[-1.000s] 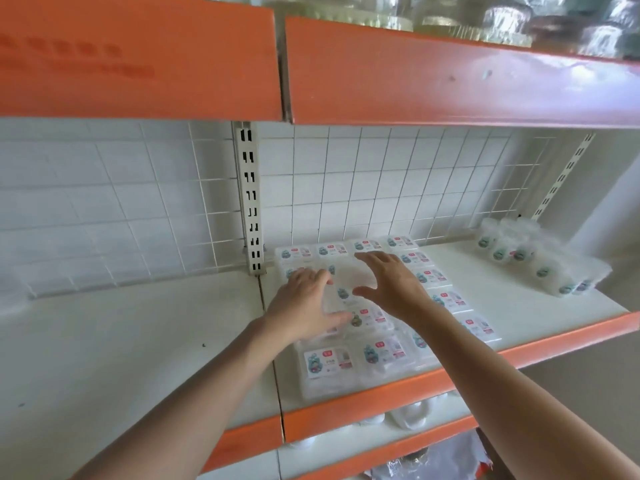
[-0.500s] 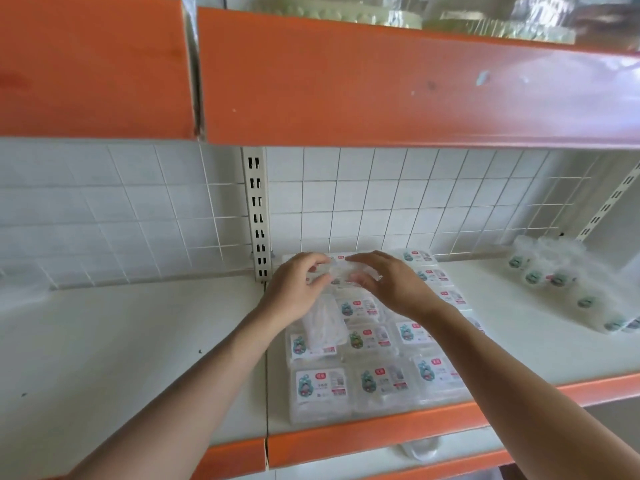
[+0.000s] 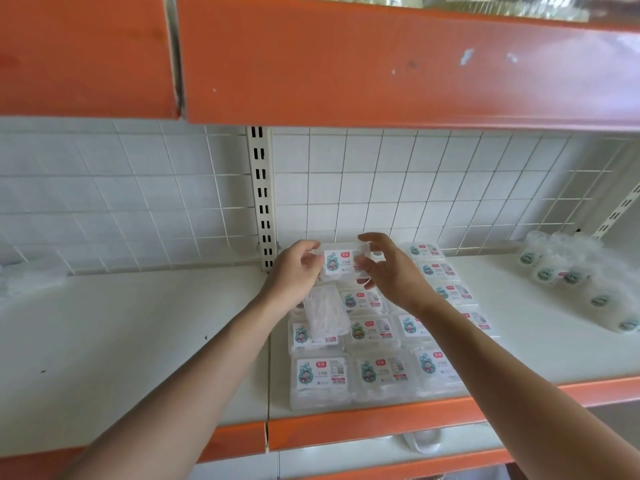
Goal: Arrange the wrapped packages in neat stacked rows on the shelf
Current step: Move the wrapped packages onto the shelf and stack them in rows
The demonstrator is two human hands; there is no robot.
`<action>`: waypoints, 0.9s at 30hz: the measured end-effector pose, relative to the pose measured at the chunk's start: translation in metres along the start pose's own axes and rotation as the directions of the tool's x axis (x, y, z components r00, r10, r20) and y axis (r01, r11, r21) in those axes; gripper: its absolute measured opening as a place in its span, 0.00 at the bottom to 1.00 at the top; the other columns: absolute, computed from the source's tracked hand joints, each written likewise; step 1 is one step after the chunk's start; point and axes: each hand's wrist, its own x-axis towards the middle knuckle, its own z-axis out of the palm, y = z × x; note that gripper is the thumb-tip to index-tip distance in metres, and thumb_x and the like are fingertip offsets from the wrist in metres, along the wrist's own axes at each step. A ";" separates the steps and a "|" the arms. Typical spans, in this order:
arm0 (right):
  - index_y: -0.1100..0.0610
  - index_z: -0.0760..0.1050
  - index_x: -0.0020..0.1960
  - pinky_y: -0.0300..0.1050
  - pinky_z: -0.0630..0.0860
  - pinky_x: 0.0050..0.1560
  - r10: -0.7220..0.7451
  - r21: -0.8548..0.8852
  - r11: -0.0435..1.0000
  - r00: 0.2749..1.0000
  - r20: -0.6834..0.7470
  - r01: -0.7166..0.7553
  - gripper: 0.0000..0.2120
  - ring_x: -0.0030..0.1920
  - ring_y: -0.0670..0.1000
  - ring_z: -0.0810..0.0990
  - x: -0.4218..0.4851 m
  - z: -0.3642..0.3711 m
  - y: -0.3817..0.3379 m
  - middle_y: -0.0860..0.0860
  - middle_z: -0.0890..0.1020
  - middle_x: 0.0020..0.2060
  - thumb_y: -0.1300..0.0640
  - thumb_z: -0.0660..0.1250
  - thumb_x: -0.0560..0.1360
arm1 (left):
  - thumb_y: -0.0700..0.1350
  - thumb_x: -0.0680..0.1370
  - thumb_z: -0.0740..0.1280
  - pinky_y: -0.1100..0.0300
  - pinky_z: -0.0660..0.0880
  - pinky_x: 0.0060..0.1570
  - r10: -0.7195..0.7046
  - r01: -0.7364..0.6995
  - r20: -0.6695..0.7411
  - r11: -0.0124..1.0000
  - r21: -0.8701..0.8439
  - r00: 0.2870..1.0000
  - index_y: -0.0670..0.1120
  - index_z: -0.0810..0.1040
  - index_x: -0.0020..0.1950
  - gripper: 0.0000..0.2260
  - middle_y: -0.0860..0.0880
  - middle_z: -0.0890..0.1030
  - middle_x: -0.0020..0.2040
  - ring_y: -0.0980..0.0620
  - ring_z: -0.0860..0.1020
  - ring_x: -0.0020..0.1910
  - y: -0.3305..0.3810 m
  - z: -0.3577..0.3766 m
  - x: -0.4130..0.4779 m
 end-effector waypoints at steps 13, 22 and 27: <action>0.51 0.62 0.75 0.42 0.78 0.54 -0.115 -0.264 0.954 0.988 0.104 0.139 0.33 0.50 0.47 0.79 0.025 0.014 -0.002 0.50 0.69 0.67 0.51 0.71 0.74 | 0.37 0.77 0.66 0.65 0.75 0.48 -0.064 0.063 -0.026 0.997 -0.041 0.998 0.44 0.71 0.70 0.21 0.50 0.76 0.62 0.56 0.76 0.54 -0.002 -0.013 0.009; 0.51 0.70 0.67 0.46 0.74 0.57 -0.107 -0.473 0.868 0.987 0.119 0.151 0.24 0.56 0.51 0.76 0.066 0.042 -0.011 0.53 0.77 0.59 0.53 0.72 0.73 | 0.33 0.78 0.56 0.54 0.74 0.60 -0.172 0.175 0.047 0.982 -0.076 0.984 0.44 0.70 0.71 0.21 0.46 0.77 0.64 0.48 0.76 0.61 -0.004 -0.032 0.033; 0.52 0.69 0.66 0.49 0.76 0.54 -0.072 -0.502 0.855 0.989 0.132 0.129 0.23 0.57 0.53 0.75 0.076 0.056 -0.010 0.54 0.76 0.58 0.54 0.71 0.74 | 0.35 0.78 0.57 0.58 0.72 0.54 -0.210 0.212 0.029 0.969 -0.125 0.977 0.47 0.71 0.68 0.20 0.47 0.75 0.64 0.49 0.74 0.60 -0.012 -0.031 0.034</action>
